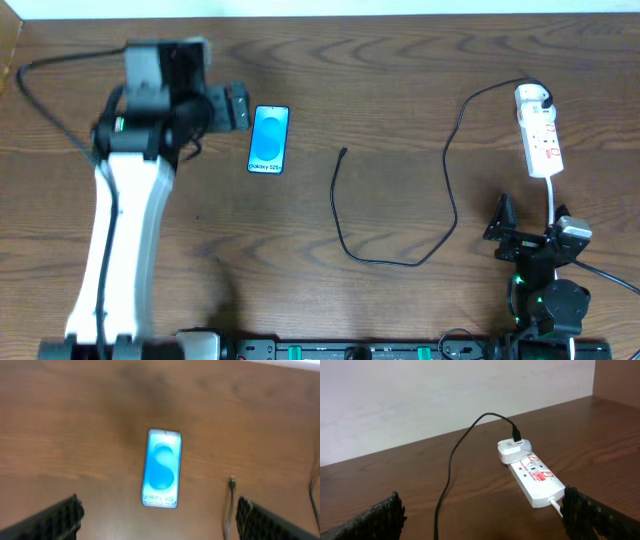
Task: Plug charger to phone and switch on socket
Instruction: 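Reach the left gripper over the blue phone and grasp its top edge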
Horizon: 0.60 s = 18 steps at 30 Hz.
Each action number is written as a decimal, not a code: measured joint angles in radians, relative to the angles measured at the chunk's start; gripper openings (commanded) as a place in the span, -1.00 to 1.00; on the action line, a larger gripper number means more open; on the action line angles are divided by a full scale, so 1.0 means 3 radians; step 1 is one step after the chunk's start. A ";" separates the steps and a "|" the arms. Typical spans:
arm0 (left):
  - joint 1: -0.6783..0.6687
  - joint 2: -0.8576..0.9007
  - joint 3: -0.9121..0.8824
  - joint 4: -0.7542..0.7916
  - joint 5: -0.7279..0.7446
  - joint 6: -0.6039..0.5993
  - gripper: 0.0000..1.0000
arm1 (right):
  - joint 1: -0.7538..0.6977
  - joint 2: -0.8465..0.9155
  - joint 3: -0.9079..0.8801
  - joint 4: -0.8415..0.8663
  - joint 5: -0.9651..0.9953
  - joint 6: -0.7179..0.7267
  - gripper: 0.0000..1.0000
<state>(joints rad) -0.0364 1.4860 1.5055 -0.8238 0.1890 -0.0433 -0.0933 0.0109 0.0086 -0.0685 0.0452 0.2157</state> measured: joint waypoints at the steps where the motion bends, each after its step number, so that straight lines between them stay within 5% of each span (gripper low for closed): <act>1: -0.0062 0.0240 0.0277 -0.0127 -0.0003 0.0022 0.98 | 0.0000 0.0003 0.0000 -0.0001 0.0000 0.0000 0.98; 8: -0.0448 0.1466 0.0813 -0.0484 -0.0328 0.0074 0.99 | 0.0000 0.0003 -0.0001 -0.0001 0.0000 0.0000 0.99; 18: -0.0478 0.2157 0.0813 -0.0406 -0.0139 0.0075 0.98 | 0.0000 0.0004 -0.0001 -0.0001 0.0000 0.0000 0.98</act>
<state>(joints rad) -0.1799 2.1330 1.7493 -0.9455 0.1474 -0.0208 -0.0933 0.0120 0.0082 -0.0689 0.0452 0.2157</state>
